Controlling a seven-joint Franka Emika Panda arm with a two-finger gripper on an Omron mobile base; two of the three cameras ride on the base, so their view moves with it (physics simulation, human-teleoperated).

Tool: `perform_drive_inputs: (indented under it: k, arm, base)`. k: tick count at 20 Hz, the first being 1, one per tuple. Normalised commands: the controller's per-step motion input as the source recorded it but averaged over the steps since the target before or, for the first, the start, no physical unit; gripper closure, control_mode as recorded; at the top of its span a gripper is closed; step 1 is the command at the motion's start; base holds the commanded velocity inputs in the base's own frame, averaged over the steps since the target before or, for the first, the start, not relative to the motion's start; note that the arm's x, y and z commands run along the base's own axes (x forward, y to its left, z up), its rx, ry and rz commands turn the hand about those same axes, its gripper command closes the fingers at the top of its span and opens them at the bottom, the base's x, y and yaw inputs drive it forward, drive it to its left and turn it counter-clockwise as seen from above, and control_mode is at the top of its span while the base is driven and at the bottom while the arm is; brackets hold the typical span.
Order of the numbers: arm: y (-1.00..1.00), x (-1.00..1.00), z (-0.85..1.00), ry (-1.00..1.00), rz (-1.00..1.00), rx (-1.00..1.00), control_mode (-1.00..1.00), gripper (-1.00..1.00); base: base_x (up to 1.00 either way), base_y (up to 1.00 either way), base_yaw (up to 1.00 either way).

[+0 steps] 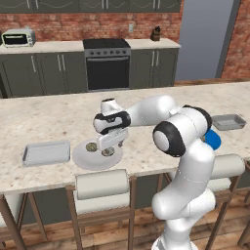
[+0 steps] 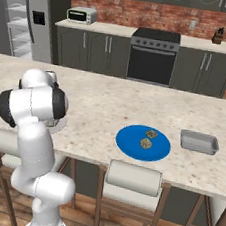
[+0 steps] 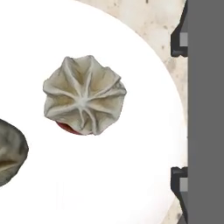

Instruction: Place two dumplings into each of the tupperware containers and then place the containers in the fridge.

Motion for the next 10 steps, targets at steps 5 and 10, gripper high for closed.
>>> perform_drive_inputs:
  k: [5, 10]
  arm:
    - [0.27, 0.37, -0.34, 0.0, 0.0, 0.0, -1.0, -1.0]
    - [0.09, 0.48, -0.2, 0.0, 0.0, 0.0, -1.0, -1.0]
  base:
    - [0.0, 0.0, 0.0]
    - [0.0, 0.0, 0.0]
